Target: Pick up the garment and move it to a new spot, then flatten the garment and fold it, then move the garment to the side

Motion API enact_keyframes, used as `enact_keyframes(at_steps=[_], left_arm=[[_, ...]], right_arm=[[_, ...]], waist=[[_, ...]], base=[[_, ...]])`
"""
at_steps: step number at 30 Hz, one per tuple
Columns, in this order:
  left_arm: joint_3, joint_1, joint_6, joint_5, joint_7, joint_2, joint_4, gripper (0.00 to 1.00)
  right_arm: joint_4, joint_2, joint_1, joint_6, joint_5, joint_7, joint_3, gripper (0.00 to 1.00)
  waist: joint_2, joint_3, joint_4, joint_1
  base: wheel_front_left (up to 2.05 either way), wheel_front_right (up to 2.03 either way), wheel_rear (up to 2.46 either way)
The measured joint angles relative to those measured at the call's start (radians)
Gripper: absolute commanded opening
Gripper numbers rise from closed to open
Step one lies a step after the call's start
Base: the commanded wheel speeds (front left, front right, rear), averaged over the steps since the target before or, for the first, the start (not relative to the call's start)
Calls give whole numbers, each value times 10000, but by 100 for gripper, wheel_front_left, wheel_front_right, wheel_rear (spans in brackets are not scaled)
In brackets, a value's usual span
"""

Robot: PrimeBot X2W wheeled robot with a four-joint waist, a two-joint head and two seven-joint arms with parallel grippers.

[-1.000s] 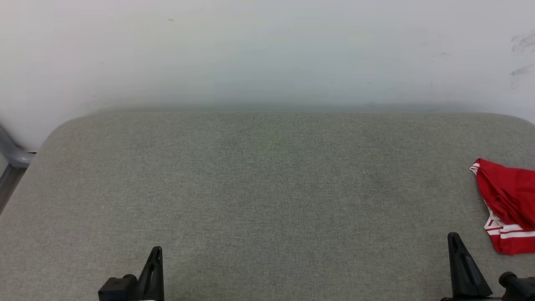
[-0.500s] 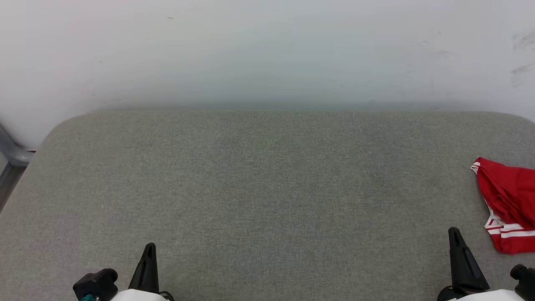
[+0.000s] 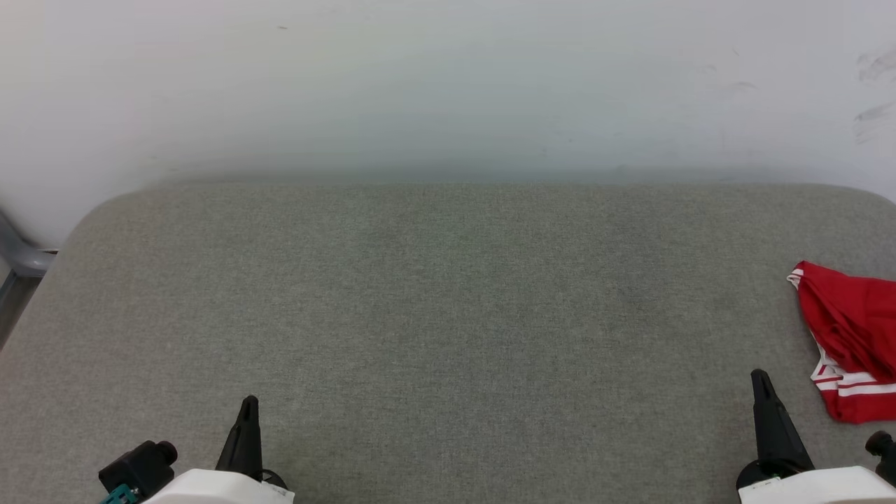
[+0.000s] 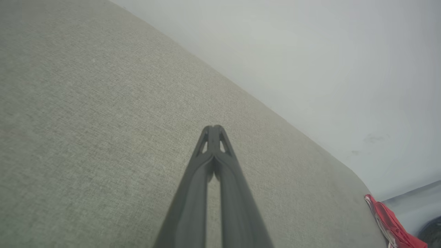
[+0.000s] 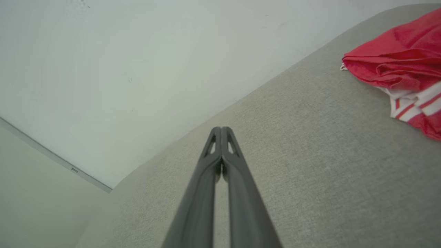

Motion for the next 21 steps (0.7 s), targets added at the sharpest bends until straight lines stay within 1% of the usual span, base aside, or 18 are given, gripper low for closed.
enact_keyframes(at_steps=[21], left_arm=[[242,-488,-178,-2995,715,0,159,0]], right_arm=[[424,-50,-562,0,2915,683,4,0]], waist=[[0,75,-55,0]], base=[[0,0,0]])
